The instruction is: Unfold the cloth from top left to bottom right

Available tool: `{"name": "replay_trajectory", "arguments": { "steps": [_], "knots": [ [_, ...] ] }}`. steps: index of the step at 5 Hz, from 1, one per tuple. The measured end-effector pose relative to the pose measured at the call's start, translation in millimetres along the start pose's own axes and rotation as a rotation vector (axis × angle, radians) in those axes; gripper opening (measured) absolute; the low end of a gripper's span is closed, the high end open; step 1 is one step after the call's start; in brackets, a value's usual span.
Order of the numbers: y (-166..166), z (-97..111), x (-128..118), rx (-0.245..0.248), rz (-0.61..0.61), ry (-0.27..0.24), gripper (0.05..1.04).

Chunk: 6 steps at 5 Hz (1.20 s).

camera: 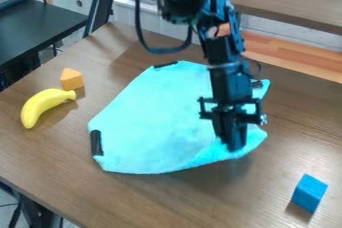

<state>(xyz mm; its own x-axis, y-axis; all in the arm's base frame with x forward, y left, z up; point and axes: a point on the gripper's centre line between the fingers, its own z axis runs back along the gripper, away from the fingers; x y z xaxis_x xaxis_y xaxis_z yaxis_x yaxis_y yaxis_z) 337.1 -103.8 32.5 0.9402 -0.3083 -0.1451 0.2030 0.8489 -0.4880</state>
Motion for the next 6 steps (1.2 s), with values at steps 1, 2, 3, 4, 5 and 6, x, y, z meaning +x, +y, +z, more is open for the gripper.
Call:
{"name": "replay_trajectory", "arguments": {
  "steps": [1,2,3,4,5,6],
  "knots": [
    [-16.1,-1.8,-3.1,-0.114,-0.014,0.030,0.247],
    [-30.3,7.7,-3.8,-0.214,-0.082,0.042,0.482],
    [-26.7,21.2,-5.6,-0.279,-0.100,0.029,0.786],
    [-22.6,33.1,-5.8,-0.274,-0.142,-0.012,0.999],
    [-21.7,69.6,-6.9,-0.190,-0.215,-0.145,1.002],
    [-2.5,127.3,-8.3,0.084,-0.146,-0.348,1.000]
  ]
}}
